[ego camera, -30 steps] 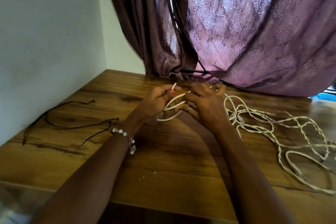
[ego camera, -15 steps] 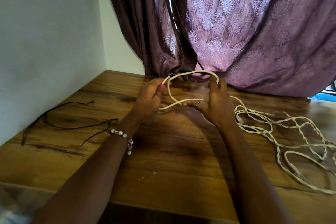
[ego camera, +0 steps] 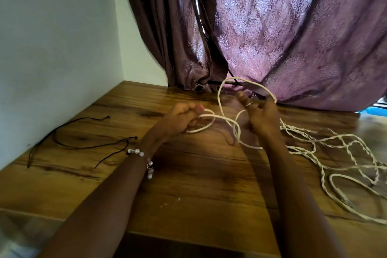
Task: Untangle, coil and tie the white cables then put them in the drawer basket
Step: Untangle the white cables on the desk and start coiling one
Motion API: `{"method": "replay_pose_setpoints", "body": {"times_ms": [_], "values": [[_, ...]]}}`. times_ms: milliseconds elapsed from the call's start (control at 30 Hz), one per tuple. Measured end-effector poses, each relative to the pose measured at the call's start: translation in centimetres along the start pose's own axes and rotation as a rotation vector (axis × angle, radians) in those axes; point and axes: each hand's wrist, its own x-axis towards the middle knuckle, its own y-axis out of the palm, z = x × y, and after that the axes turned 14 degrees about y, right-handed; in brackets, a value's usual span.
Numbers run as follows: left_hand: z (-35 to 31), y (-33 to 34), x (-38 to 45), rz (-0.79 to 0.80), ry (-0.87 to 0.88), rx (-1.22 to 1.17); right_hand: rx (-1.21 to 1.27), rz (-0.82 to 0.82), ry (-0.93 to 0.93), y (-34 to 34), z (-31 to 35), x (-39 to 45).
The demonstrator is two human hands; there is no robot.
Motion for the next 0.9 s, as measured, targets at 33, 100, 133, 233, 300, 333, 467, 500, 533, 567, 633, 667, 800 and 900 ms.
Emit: {"method": "replay_pose_setpoints", "body": {"times_ms": [33, 100, 133, 233, 300, 333, 467, 500, 533, 567, 633, 667, 800, 900], "values": [[-0.1, -0.4, 0.0, -0.030, -0.034, -0.129, 0.103, -0.037, 0.042, -0.4, -0.1, 0.4], [-0.2, -1.8, 0.1, -0.061, -0.068, -0.406, 0.240, -0.146, 0.154, -1.4, -0.8, 2.0], [-0.1, -2.4, 0.2, -0.072, -0.080, -0.501, 0.267, -0.196, 0.201, -1.8, -1.2, 2.4], [0.7, -3.2, 0.4, -0.167, -0.132, -0.482, -0.220, -0.341, 0.181, -2.3, -2.5, 3.2], [1.3, -2.8, 0.5, -0.239, -0.188, -0.397, -0.559, -0.439, 0.024, -1.9, -2.5, 2.0], [1.4, -2.6, 0.6, -0.265, -0.216, -0.391, -0.617, -0.500, -0.106, -1.7, -1.9, 1.3], [0.8, -2.3, 0.8, -0.272, -0.242, -0.451, -0.503, -0.303, -0.908, -0.2, 0.2, -0.6], [0.7, -2.2, 0.8, -0.257, -0.237, -0.461, -0.454, -0.148, -0.973, 0.6, 0.1, -0.7], [0.6, -2.2, 0.8, -0.239, -0.233, -0.473, -0.411, -0.003, -0.978, 1.6, 0.1, -1.1], [0.6, -2.2, 0.8, -0.219, -0.232, -0.491, -0.398, 0.084, -0.930, 2.5, 0.0, -1.6], [0.6, -2.3, 0.7, -0.185, -0.237, -0.545, -0.411, 0.169, -0.825, 3.8, -0.8, -2.2], [0.5, -2.4, 0.7, -0.176, -0.240, -0.582, -0.407, 0.189, -0.795, 4.2, -1.3, -2.2], [0.3, -2.5, 0.7, -0.220, -0.214, -0.785, -0.331, 0.302, -0.630, 3.5, -2.5, -1.8], [0.3, -2.6, 0.7, -0.308, -0.135, -0.968, -0.572, 0.254, -0.609, 3.7, -2.9, -2.0]]}}
